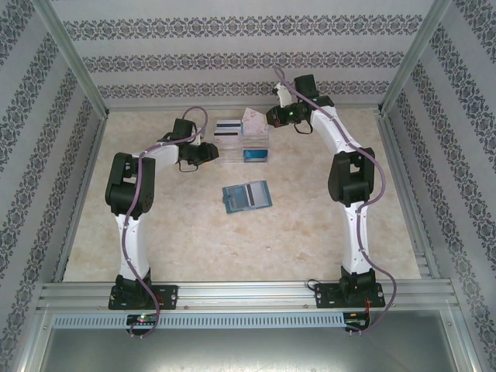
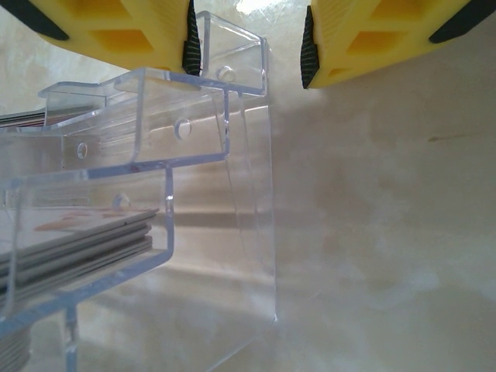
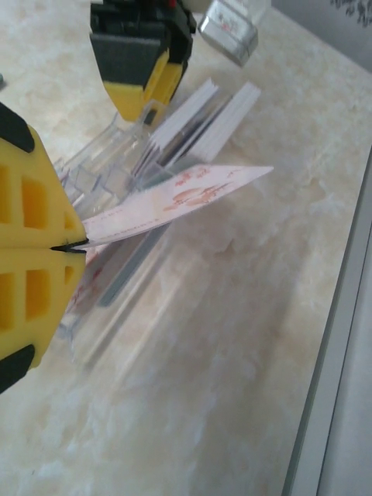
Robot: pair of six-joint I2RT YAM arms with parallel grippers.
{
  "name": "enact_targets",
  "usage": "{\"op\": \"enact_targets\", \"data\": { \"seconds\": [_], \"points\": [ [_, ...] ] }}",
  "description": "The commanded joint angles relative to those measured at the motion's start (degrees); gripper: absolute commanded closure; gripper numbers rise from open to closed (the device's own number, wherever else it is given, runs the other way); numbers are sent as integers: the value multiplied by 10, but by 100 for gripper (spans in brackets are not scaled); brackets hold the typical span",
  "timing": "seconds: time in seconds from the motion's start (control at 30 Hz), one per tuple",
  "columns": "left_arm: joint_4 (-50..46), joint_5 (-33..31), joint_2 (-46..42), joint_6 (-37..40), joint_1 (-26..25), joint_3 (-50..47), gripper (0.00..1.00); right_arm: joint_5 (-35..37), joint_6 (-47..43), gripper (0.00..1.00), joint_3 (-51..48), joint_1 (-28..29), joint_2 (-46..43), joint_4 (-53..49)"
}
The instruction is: Put the credit cards into the card holder
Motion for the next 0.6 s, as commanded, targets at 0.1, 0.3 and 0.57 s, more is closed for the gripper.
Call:
{"op": "enact_targets", "data": {
  "seconds": [0.1, 0.3, 0.57],
  "points": [
    [-31, -8, -5, 15, -3, -15, 59, -83, 20, 100, -23, -7, -28, 30],
    [-14, 1, -26, 8, -2, -33, 60, -137, 86, 100, -92, -19, -64, 115],
    [-1, 9, -112, -2, -2, -79, 57, -168, 159, 100, -228, -28, -160, 224]
  ]
}}
